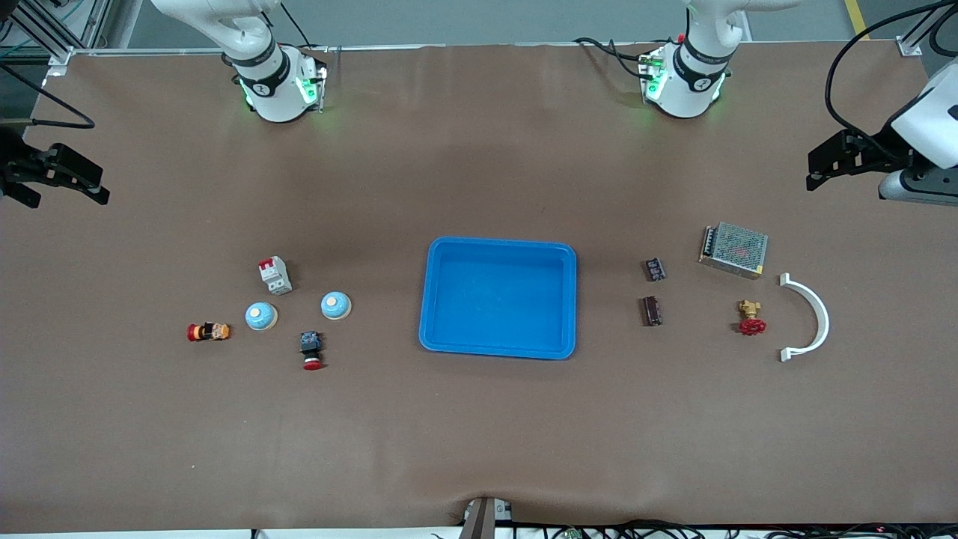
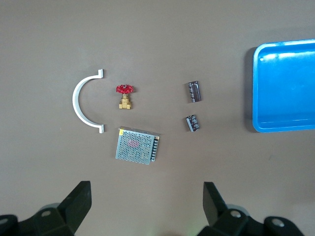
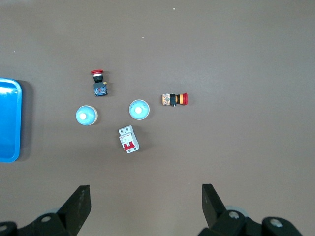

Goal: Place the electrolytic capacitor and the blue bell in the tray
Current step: 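Raise the right gripper toward the blue bells while the left gripper approaches capacitors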

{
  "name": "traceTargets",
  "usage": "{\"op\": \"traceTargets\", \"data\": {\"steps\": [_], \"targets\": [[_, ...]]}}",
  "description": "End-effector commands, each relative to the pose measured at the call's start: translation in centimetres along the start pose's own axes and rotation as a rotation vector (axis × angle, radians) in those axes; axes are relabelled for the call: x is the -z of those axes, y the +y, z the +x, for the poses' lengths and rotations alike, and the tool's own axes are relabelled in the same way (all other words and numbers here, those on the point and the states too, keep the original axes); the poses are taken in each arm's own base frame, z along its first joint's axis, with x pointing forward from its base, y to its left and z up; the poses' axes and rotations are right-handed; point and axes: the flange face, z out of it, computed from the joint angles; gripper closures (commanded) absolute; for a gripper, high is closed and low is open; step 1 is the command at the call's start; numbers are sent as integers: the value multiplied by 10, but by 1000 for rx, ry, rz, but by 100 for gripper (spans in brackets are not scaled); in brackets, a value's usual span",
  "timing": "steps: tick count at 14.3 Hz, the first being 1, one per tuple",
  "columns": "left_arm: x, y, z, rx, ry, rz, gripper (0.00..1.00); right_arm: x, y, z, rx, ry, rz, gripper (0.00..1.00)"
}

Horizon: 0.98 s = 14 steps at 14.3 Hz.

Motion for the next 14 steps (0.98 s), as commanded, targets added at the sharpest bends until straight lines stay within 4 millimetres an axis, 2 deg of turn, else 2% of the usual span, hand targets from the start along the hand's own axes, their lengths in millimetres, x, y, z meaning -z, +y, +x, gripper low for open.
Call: {"op": "traceTargets", "data": {"steps": [1, 5, 10, 12, 14], "targets": [[4, 1, -3, 7, 0, 21, 0, 2, 0, -2, -9, 1, 15, 0], [3, 7, -2, -6, 0, 15, 0, -1, -1, 0, -6, 2, 15, 0], [-13, 11, 2, -7, -32, 3, 0, -67, -14, 46, 0, -13, 83, 0], [-17, 16, 6, 37, -23, 4, 0, -91, -31, 60, 27, -18, 79, 0], [-30, 25, 10, 33, -10, 8, 0, -130, -36, 77, 27, -32, 72, 0]]}}
